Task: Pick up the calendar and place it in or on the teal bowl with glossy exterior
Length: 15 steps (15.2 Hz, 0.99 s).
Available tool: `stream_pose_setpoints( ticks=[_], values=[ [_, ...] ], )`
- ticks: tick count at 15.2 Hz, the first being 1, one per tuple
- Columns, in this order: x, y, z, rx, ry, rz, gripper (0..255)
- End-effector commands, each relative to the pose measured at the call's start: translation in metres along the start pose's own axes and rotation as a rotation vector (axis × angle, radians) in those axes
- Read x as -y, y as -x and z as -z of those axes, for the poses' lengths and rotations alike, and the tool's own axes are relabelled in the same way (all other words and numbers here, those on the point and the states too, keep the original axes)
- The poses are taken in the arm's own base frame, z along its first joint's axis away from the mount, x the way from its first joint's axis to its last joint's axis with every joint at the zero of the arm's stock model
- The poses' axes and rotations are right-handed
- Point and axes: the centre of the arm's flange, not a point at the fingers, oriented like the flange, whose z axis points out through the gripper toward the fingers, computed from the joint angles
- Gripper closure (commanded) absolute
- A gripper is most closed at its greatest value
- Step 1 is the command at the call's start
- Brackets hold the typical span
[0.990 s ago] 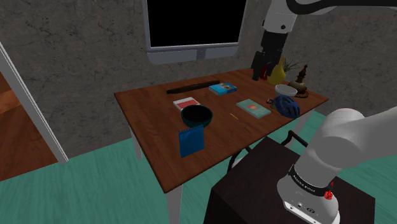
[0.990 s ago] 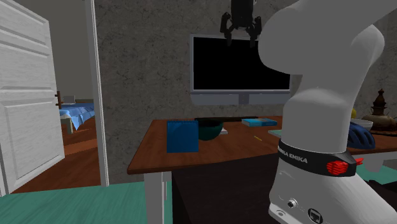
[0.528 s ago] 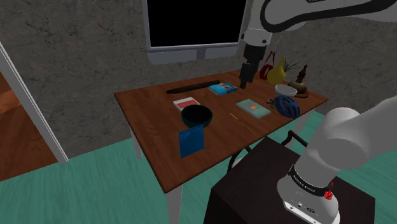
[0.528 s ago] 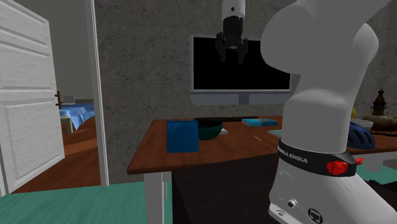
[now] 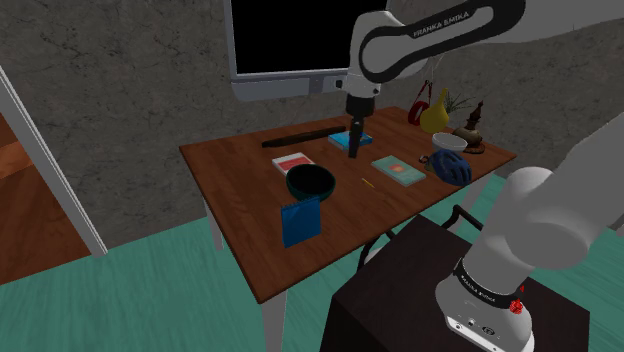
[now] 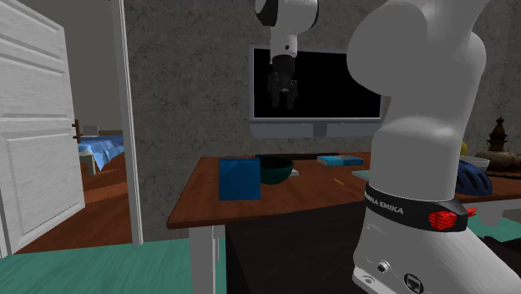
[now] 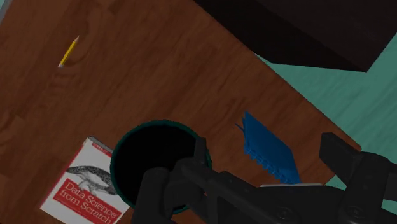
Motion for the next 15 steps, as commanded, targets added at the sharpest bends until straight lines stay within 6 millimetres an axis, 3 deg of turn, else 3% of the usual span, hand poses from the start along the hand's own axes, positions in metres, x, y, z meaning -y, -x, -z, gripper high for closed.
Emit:
stream_pose_setpoints(
  ticks=[1,8,15],
  values=[
    [-0.001,-0.021,-0.019,0.008,-0.005,0.099,0],
    [0.017,-0.091,-0.082,0.036,-0.026,0.427,0],
    [0.057,-0.149,-0.146,0.064,-0.047,0.755,0]
  ],
)
